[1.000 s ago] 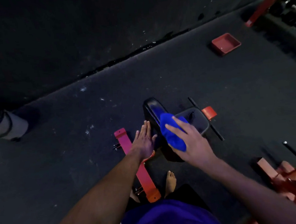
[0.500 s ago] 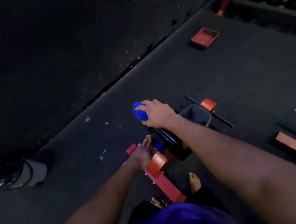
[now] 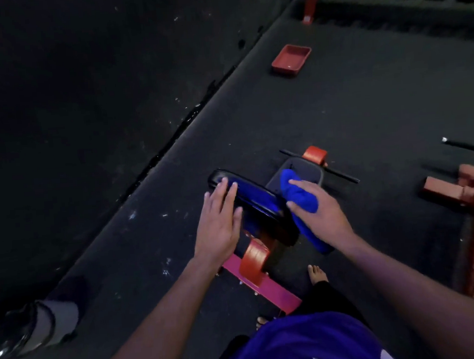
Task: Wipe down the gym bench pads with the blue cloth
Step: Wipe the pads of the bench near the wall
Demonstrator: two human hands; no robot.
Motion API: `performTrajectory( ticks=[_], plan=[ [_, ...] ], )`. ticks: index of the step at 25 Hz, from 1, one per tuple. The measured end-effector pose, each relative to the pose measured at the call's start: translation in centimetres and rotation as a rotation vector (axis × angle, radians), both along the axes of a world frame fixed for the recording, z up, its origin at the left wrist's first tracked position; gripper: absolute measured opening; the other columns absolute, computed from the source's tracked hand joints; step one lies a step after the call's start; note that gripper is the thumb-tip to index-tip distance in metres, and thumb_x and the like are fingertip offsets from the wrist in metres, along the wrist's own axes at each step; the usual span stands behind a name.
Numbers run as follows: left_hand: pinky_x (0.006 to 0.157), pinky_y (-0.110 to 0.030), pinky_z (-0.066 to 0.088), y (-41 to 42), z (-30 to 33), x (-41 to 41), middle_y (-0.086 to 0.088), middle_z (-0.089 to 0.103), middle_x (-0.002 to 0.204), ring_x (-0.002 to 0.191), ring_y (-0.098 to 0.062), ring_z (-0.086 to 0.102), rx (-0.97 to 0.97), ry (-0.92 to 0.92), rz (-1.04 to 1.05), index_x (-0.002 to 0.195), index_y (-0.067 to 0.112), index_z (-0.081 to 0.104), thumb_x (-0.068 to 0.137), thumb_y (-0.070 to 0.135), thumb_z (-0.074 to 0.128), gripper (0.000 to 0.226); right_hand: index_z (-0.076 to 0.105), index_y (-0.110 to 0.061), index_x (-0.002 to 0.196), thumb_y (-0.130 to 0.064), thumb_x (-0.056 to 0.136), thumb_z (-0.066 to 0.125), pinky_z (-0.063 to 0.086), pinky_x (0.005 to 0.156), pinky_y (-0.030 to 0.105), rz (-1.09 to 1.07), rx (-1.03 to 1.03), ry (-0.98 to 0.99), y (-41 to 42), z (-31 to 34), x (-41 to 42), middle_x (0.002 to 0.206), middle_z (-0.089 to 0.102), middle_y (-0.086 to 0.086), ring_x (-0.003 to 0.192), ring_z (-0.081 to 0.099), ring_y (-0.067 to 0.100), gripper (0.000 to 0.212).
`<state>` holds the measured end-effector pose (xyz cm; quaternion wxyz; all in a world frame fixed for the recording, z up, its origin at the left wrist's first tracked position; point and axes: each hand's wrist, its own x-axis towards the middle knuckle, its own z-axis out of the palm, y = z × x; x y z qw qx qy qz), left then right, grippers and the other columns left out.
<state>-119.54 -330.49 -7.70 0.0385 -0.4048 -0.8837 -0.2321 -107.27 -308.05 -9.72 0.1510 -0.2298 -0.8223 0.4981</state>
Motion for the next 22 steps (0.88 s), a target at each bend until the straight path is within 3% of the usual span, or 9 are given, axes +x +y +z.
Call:
performTrajectory(
  ticks=[3,6,7,10,11,15,17,20,22],
  plan=[
    [0.129,-0.041,0.009,4.2,1.6,-0.4,-0.009,0.033,0.165,0.154,-0.021,0.027,-0.107,0.096,-0.269,0.157,0.009,0.037,0.108,0.036,0.035,0.056,0.069,-0.028,0.104,-0.033,0.086,0.074,0.054,0.091,0.041,-0.622,-0.631,0.011,-1.8,-0.5,3.8,0.104,0.074,0.001,0.095,0.07,0.021,0.019],
    [0.127,-0.044,0.009,8.3,2.5,-2.5,-0.011,0.032,0.165,0.154,-0.023,0.027,-0.301,0.095,-0.43,0.157,0.006,0.035,0.108,0.039,0.034,0.059,0.067,-0.025,0.099,-0.039,0.085,0.073,0.056,0.065,0.031,-0.751,-1.047,-0.014,-4.5,0.8,3.7,0.091,0.075,0.004,0.072,0.069,0.018,0.02],
    [0.128,-0.042,0.007,9.2,2.5,-3.4,-0.011,0.03,0.166,0.155,-0.023,0.026,-0.363,0.091,-0.468,0.158,0.005,0.033,0.11,0.036,0.037,0.057,0.067,-0.026,0.103,-0.039,0.087,0.072,0.057,0.067,0.03,-0.73,-1.076,0.01,-5.8,1.2,2.6,0.095,0.075,0.004,0.074,0.069,0.017,0.021],
    [0.128,-0.038,0.007,11.0,1.5,-4.6,-0.009,0.027,0.167,0.156,-0.021,0.024,-0.486,0.064,-0.541,0.159,0.007,0.03,0.111,0.03,0.037,0.054,0.058,-0.026,0.13,-0.041,0.092,0.065,0.048,0.102,0.04,-0.742,-0.957,0.025,-8.4,1.6,-1.5,0.131,0.061,0.003,0.113,0.061,0.021,0.041],
    [0.128,-0.038,0.01,11.1,1.3,-4.7,-0.008,0.027,0.167,0.155,-0.021,0.025,-0.493,0.047,-0.548,0.159,0.007,0.031,0.111,0.033,0.034,0.055,0.056,-0.026,0.133,-0.042,0.093,0.063,0.044,0.105,0.04,-0.789,-0.919,0.0,-8.3,1.2,-2.4,0.135,0.058,0.001,0.119,0.057,0.021,0.044],
    [0.126,-0.042,0.024,11.0,1.7,-5.7,-0.006,0.027,0.167,0.154,-0.02,0.027,-0.541,0.058,-0.784,0.159,0.007,0.033,0.106,0.039,0.023,0.062,0.068,-0.02,0.105,-0.036,0.091,0.067,0.053,0.084,0.031,-0.858,-1.121,0.047,-5.5,-3.5,-2.2,0.105,0.073,0.0,0.099,0.067,0.02,0.021],
    [0.125,-0.045,0.027,11.3,1.9,-6.5,-0.007,0.028,0.167,0.154,-0.021,0.028,-0.559,0.071,-0.933,0.158,0.006,0.034,0.107,0.036,0.027,0.06,0.068,-0.017,0.102,-0.029,0.091,0.069,0.054,0.091,0.038,-0.882,-1.19,-0.013,-3.7,-6.1,-2.2,0.109,0.073,0.008,0.099,0.068,0.024,0.016],
    [0.123,-0.047,0.03,11.4,1.5,-7.1,-0.008,0.029,0.167,0.155,-0.02,0.027,-0.559,0.108,-1.043,0.158,0.005,0.033,0.108,0.034,0.029,0.058,0.067,-0.011,0.114,-0.028,0.09,0.069,0.051,0.097,0.042,-0.948,-1.235,-0.169,-1.9,-7.6,-2.9,0.116,0.069,0.014,0.107,0.065,0.032,0.029],
    [0.122,-0.048,0.033,11.2,1.2,-7.3,-0.008,0.03,0.167,0.155,-0.02,0.027,-0.534,0.123,-1.039,0.158,0.005,0.032,0.109,0.034,0.028,0.058,0.066,-0.017,0.106,-0.025,0.09,0.068,0.053,0.094,0.046,-1.002,-1.268,-0.108,-2.1,-6.6,-3.3,0.109,0.07,0.011,0.105,0.066,0.034,0.018]
  ],
)
